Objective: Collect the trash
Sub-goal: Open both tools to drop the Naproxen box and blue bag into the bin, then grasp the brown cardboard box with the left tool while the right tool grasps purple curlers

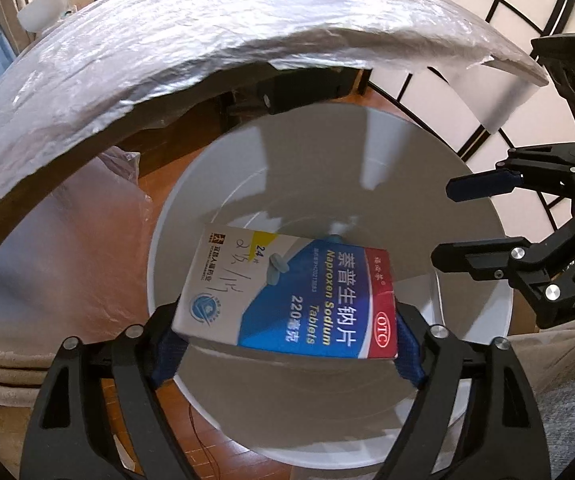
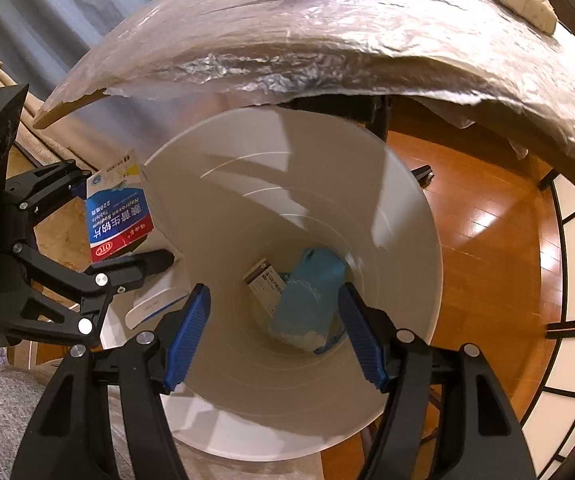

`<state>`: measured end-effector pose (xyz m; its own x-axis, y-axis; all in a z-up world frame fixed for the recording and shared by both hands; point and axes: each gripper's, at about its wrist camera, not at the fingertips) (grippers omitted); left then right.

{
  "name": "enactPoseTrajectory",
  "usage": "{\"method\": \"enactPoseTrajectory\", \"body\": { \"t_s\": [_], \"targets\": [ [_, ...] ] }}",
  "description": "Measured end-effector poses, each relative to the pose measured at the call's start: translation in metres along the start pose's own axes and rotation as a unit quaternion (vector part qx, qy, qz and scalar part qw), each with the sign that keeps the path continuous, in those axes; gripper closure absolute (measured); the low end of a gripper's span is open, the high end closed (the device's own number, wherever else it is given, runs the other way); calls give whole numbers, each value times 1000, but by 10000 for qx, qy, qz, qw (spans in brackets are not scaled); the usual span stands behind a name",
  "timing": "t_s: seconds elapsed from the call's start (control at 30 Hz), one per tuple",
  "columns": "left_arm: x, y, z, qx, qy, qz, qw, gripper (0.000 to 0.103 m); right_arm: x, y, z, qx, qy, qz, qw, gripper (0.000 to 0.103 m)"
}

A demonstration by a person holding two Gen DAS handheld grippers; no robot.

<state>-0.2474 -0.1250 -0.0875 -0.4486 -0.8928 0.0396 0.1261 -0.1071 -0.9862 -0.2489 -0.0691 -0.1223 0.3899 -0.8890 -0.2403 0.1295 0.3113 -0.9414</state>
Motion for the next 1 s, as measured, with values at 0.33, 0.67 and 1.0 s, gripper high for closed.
{"method": "enactPoseTrajectory", "body": {
  "t_s": [0.33,0.67,1.0],
  "targets": [
    [4,-7,-1,66,91,109,9999,8,7,-18,-8,272,262,108,9992,28],
    [-14,-127,-11,1787,196,-35,9837,1,-4,-122,-13,1813,52,-394,9826,4],
    [-80,-143,102,1942,-495,627,9777,1,12,-114,66,1780,131,-902,9798,4]
  ]
}}
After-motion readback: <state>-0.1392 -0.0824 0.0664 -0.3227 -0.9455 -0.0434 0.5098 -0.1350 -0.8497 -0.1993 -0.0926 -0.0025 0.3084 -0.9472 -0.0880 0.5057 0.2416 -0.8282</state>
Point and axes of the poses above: each gripper's, at about its wrist camera, not at the fingertips, and y roughly the way its jaws point, x to its right, z to its top, and after that the axes turned 15 degrees about -x, right-handed
